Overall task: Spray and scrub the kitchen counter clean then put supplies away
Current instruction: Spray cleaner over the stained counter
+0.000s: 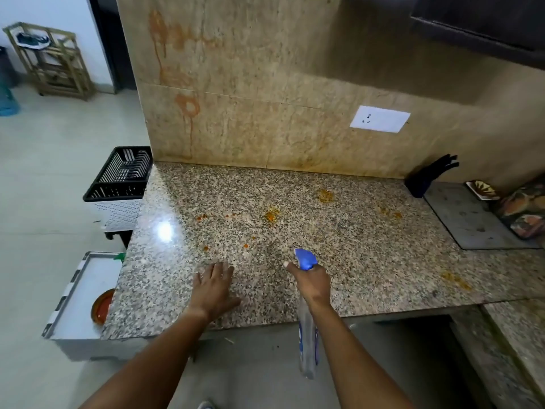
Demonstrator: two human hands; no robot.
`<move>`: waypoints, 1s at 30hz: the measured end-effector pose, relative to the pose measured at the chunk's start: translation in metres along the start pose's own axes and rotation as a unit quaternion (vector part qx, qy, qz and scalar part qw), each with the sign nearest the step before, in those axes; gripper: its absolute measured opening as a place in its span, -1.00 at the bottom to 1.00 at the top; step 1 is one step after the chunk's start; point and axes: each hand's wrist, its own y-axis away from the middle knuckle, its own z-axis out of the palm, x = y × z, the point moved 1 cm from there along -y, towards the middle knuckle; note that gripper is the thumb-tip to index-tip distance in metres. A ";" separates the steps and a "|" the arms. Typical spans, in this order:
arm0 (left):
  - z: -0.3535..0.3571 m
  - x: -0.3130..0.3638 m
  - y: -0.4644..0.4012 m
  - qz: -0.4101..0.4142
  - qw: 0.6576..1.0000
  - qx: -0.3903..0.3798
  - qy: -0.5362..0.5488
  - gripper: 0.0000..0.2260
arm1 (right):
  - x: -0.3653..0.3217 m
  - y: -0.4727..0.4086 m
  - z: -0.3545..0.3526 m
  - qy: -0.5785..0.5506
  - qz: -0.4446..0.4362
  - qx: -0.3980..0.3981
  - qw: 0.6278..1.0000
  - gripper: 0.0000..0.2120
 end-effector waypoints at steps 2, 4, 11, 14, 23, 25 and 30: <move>-0.002 -0.010 0.005 -0.023 1.000 -0.011 0.004 -0.10 | 0.009 0.014 0.001 -0.025 0.003 -0.027 0.999 -0.65; -0.008 -0.026 0.008 -0.052 0.998 -0.039 -0.014 -0.02 | 0.011 0.025 0.003 -0.033 0.005 -0.030 0.999 -0.65; -0.003 -0.054 0.067 -0.093 0.991 -0.079 -0.049 0.02 | 0.046 0.079 0.022 -0.007 -0.035 -0.037 0.999 -0.60; -0.008 -0.053 0.084 -0.097 0.992 -0.065 -0.052 0.04 | 0.051 0.101 0.030 -0.014 -0.055 -0.054 0.997 -0.65; -0.010 -0.070 0.114 -0.081 0.993 -0.069 -0.056 0.03 | 0.068 0.169 0.063 0.103 -0.094 -0.061 0.988 -0.53; -0.010 -0.078 0.109 -0.070 0.994 -0.070 -0.054 0.00 | 0.065 0.175 0.070 0.134 -0.099 -0.058 0.984 -0.51; -0.008 -0.104 0.085 -0.033 0.995 -0.079 -0.051 -0.04 | 0.056 0.183 0.088 0.204 -0.086 -0.010 0.975 -0.55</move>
